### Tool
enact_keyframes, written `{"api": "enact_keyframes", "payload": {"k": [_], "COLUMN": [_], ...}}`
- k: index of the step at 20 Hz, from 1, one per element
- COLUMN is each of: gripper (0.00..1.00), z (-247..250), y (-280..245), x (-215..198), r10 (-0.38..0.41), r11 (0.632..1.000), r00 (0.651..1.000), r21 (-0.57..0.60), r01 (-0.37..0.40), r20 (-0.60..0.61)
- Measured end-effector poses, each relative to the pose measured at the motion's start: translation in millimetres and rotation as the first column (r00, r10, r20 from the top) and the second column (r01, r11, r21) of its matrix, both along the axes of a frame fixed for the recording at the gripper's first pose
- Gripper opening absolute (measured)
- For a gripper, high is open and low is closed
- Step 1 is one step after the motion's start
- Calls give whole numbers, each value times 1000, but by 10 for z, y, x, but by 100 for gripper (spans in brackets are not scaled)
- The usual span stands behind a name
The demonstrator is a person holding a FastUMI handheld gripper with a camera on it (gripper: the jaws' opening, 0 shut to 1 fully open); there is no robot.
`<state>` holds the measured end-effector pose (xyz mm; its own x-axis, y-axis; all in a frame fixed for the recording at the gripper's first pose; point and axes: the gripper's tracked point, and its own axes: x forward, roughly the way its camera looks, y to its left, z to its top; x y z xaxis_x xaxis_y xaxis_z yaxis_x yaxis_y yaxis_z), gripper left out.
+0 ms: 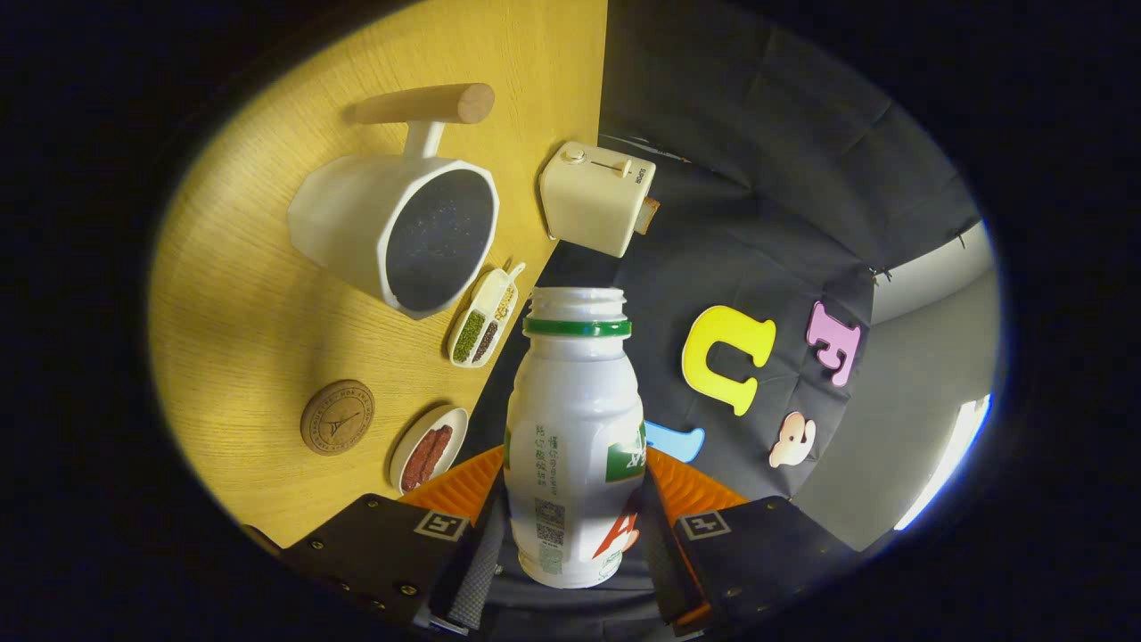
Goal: Take the bottle from table, then pour the juice into the cup, finally place the bottle on the coaster
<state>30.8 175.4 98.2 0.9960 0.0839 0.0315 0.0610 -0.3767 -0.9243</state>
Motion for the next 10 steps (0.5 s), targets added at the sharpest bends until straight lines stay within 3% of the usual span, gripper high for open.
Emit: {"api": "enact_keyframes", "payload": {"k": [6, 10], "gripper": [71, 71], "z": [-231, -312], "y": [-60, -85], "x": [48, 83], "r10": [2, 19], "r11": [986, 957], "r00": [998, 995], "r21": [168, 289], "r01": [9, 9], "r20": [-68, -93]}}
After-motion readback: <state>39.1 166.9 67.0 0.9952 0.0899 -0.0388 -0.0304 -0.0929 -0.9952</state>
